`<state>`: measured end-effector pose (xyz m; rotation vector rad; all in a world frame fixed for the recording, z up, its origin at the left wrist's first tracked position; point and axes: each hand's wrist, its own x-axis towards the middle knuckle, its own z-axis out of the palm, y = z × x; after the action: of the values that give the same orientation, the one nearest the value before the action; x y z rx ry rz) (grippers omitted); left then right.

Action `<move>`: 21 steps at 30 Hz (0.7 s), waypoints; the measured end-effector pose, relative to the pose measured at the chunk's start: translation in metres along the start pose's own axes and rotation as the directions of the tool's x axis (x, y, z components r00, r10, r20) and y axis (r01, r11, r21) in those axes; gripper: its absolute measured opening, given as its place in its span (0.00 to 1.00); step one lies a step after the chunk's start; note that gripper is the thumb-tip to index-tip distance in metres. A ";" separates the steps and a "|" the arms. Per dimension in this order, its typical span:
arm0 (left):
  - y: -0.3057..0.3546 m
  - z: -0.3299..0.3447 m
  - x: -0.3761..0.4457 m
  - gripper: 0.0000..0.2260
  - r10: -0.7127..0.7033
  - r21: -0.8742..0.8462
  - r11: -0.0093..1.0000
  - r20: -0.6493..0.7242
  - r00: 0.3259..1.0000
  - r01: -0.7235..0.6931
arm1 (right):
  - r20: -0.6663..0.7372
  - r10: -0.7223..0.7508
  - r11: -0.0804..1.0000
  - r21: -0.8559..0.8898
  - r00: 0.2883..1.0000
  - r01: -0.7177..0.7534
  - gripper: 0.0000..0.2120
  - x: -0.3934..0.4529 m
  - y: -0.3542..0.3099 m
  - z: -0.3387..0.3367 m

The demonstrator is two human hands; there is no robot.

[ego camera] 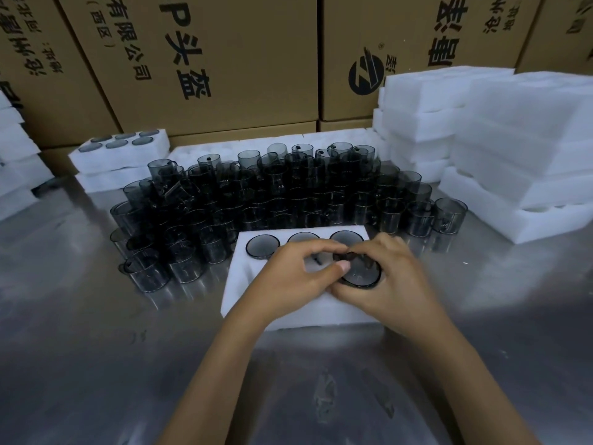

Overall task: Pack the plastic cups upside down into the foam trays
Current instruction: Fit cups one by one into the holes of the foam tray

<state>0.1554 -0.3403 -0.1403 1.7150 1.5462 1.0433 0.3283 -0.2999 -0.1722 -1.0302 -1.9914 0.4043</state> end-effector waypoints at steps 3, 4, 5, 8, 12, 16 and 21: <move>-0.004 -0.001 0.000 0.12 0.002 0.082 0.997 0.014 1.000 -0.003 | 0.017 -0.002 0.999 -0.047 1.000 0.003 0.22 -0.001 0.001 -0.001; -0.005 0.000 0.000 0.12 0.011 0.098 0.995 0.006 1.000 -0.012 | 0.024 -0.003 0.998 -0.062 1.000 0.005 0.23 -0.001 0.001 -0.002; -0.005 0.001 0.001 0.13 0.028 0.111 0.993 -0.005 1.000 -0.027 | 0.037 -0.005 0.997 -0.076 0.999 0.007 0.23 -0.001 0.001 -0.002; -0.006 0.003 0.002 0.17 0.061 0.143 0.988 -0.033 0.998 -0.055 | 0.128 0.053 0.997 0.040 0.990 -0.059 0.26 -0.002 0.002 -0.005; -0.010 -0.002 0.003 0.24 -0.001 0.226 0.974 -0.016 1.000 0.005 | 0.207 0.132 0.947 0.261 0.969 -0.185 0.21 -0.002 0.004 -0.009; -0.013 -0.010 0.003 0.20 0.095 0.305 0.950 -0.061 0.994 -0.072 | 0.305 0.098 0.952 0.249 0.947 -0.179 0.24 -0.003 0.011 -0.011; -0.035 -0.046 0.004 0.22 -0.036 0.445 0.885 -0.225 0.974 0.135 | 0.142 0.130 0.899 0.401 0.981 -0.177 0.18 0.003 0.015 -0.004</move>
<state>0.0976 -0.3344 -0.1456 1.8600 2.1220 0.8813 0.3380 -0.2883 -0.1776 -0.9086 -1.8142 0.9455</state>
